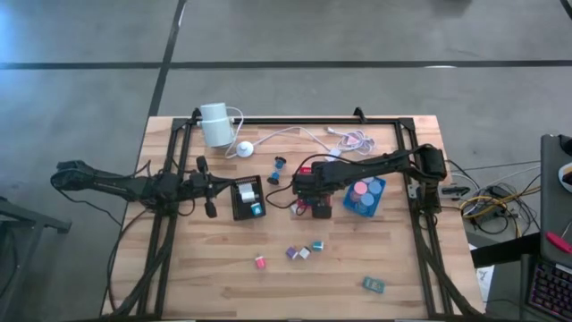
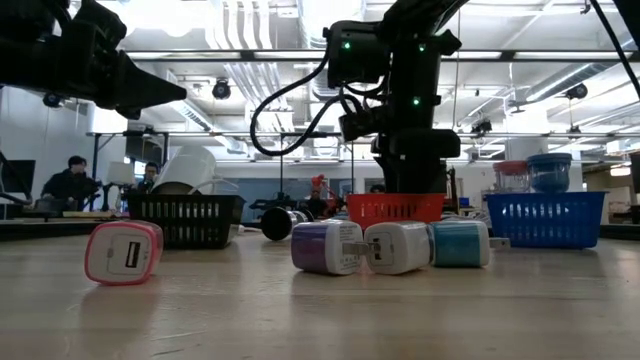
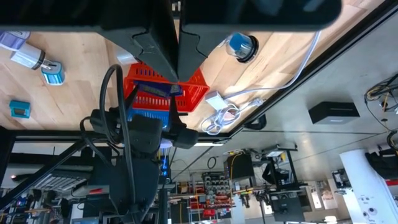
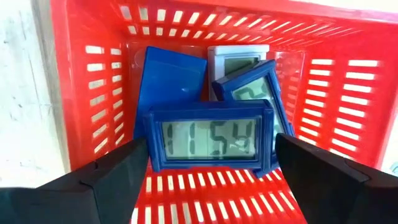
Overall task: Pick & Place Office items
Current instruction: Put the dark blue digital clock into the red bin, then put the red charger adapter into the black bin
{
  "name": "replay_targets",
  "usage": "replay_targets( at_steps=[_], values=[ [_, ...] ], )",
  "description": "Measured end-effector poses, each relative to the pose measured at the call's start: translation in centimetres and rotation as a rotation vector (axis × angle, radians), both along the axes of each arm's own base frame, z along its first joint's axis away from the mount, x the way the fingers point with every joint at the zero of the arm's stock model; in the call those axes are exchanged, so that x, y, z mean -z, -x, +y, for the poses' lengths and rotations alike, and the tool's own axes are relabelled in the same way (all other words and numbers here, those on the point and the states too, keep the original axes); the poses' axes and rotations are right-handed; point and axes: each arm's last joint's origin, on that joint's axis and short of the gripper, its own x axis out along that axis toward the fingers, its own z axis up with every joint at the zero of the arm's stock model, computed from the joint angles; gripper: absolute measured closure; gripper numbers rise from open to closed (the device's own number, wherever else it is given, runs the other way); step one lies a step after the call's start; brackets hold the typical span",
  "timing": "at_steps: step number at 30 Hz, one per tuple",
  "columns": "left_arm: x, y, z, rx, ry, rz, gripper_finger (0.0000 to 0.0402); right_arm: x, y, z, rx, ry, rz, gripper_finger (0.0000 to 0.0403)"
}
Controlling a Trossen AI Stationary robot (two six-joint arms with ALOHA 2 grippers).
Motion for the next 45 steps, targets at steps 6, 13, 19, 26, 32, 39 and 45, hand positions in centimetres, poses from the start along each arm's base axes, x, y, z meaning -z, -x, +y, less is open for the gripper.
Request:
replay_targets(
  at_steps=[6, 13, 19, 26, 32, 39, 45],
  values=[
    [0.0, 0.0, 0.0, 0.000, 0.000, 0.000, 0.0388, -0.5, 0.2, 0.0, 0.002, 0.001, -0.007, 0.0067],
    [0.0, 0.0, 0.0, 0.000, 0.000, 0.000, 0.0387, -2.3, 0.8, 0.0, 0.003, 0.004, -0.046, 0.0063],
    [0.0, 0.0, 0.0, 0.000, 0.000, 0.001, 0.0387, -4.9, 1.5, 0.1, 0.005, 0.006, -0.131, 0.0076],
    [0.0, 0.0, 0.0, 0.000, 0.000, 0.002, 0.0387, -10.0, 3.7, 0.5, 0.005, 0.006, -0.307, 0.0117],
    [0.1, 0.0, 0.0, 0.000, -0.001, 0.009, 0.0388, -15.4, 7.7, 1.3, 0.011, -0.010, -0.534, 0.0175],
    [0.1, 0.0, 0.0, -0.001, 0.003, 0.013, 0.0387, -19.2, 13.1, 2.4, 0.003, -0.055, -0.811, 0.0245],
    [0.1, 0.0, 0.0, -0.001, 0.005, 0.013, 0.0388, -18.5, 16.6, 2.9, -0.036, -0.079, -1.031, 0.0313]
  ],
)
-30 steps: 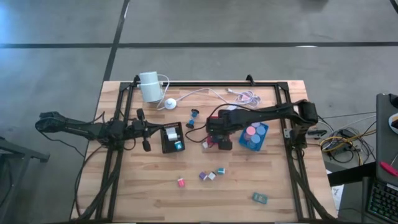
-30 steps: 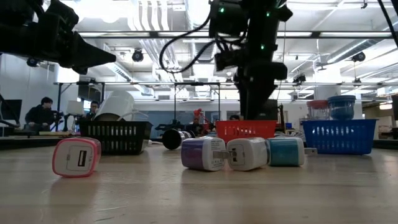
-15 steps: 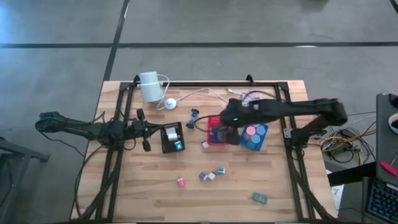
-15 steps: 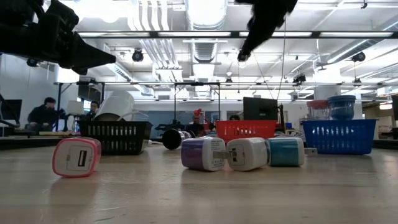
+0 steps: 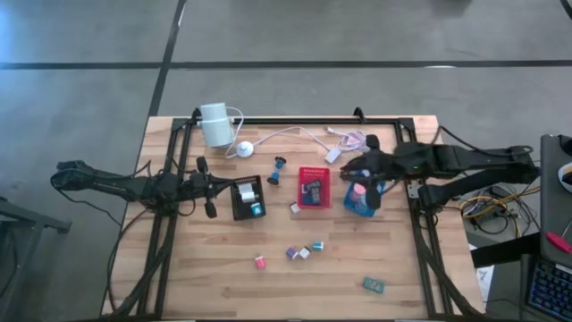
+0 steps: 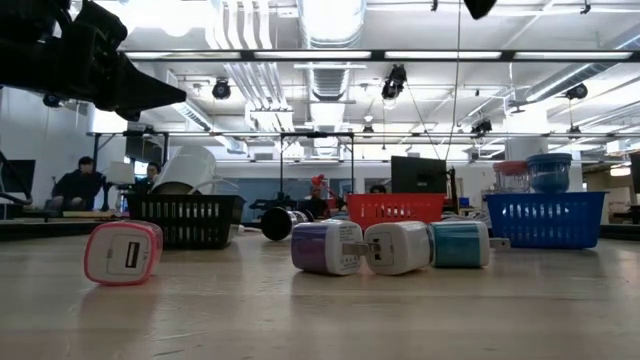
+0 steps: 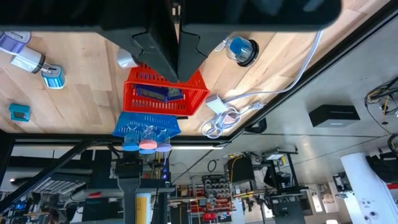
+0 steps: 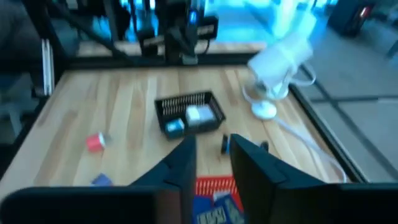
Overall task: Pick & Place Office items
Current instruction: Put the red charger adapter into the black bin
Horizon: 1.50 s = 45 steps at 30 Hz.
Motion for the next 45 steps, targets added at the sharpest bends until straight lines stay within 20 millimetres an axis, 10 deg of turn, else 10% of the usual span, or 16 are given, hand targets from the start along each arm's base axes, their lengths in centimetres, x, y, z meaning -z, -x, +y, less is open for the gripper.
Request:
replay_targets(
  at_steps=[9, 22, 45],
  values=[
    [0.0, 0.0, 0.0, -0.001, 0.007, -0.002, 0.0387, 4.6, 3.5, -0.3, -0.013, 0.001, -0.224, 0.0389],
    [0.0, 0.0, 0.0, -0.003, 0.034, -0.011, 0.0388, 9.9, 7.6, -0.4, -0.098, -0.046, -0.388, 0.0394],
    [-0.1, 0.0, 0.0, -0.001, 0.013, -0.012, 0.0388, 17.1, 8.2, -0.5, -0.080, -0.035, -0.521, 0.0394]
  ],
)
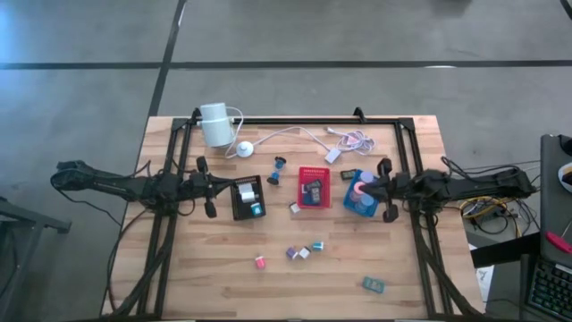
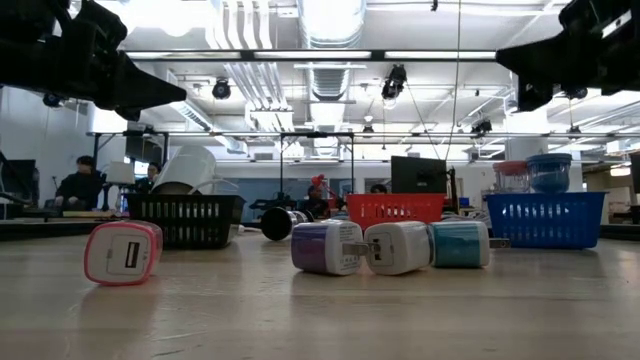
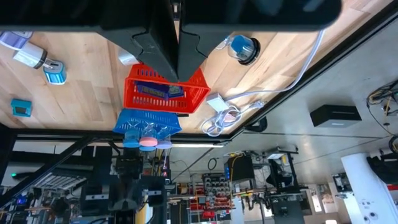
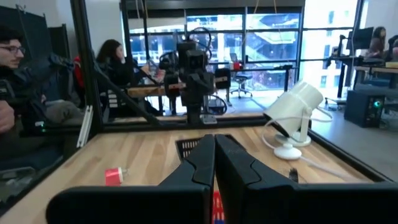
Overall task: Pick & Place Office items
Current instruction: Put the red charger adapter into the black bin
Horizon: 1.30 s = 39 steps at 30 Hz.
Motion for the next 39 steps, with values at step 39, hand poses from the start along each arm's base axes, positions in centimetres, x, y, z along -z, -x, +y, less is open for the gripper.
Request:
replay_targets(
  at_steps=[39],
  values=[
    [0.0, 0.0, 0.0, 0.000, 0.015, -0.003, 0.0388, 1.4, -0.2, 0.0, -0.002, -0.008, 0.057, 0.0394]
  ],
)
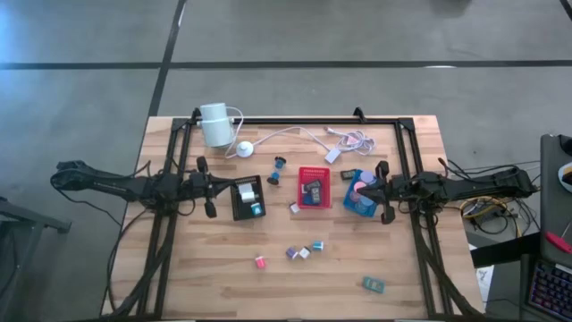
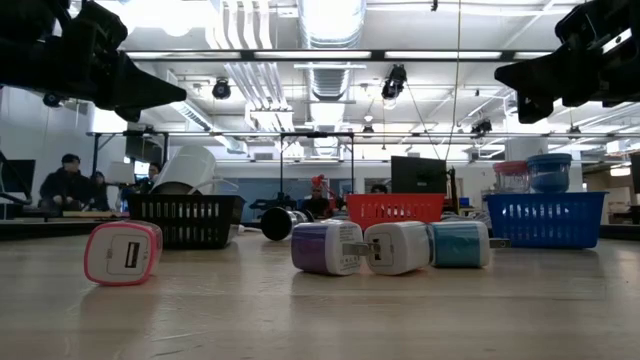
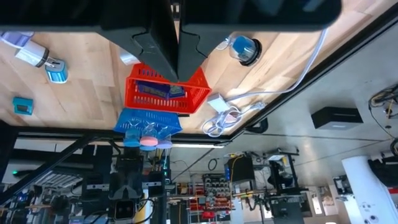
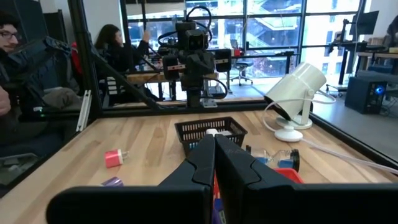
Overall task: Pick & Place Office items
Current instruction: Put the red charger adapter into the black bin
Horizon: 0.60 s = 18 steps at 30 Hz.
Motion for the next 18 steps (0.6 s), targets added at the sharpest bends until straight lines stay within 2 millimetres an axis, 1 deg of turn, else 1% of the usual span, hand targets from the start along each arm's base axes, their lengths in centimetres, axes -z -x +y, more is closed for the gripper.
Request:
replay_targets(
  at_steps=[2, 8, 13, 18],
  values=[
    [-0.2, 0.0, 0.0, 0.014, 0.006, -0.006, 0.0388, 0.0, 0.0, 0.0, 0.000, 0.000, 0.000, 0.0394],
    [-2.3, -0.3, -0.4, 0.077, 0.098, -0.082, 0.0394, 0.0, 0.0, 0.0, 0.002, 0.004, 0.000, 0.0394],
    [-2.9, -0.9, -0.8, 0.104, 0.105, -0.062, 0.0398, 0.0, 0.0, 0.0, 0.006, 0.012, 0.003, 0.0394],
    [-4.0, -2.1, -1.3, 0.113, 0.148, -0.031, 0.0399, 0.0, 0.0, 0.0, 0.007, 0.023, 0.003, 0.0394]
  ],
)
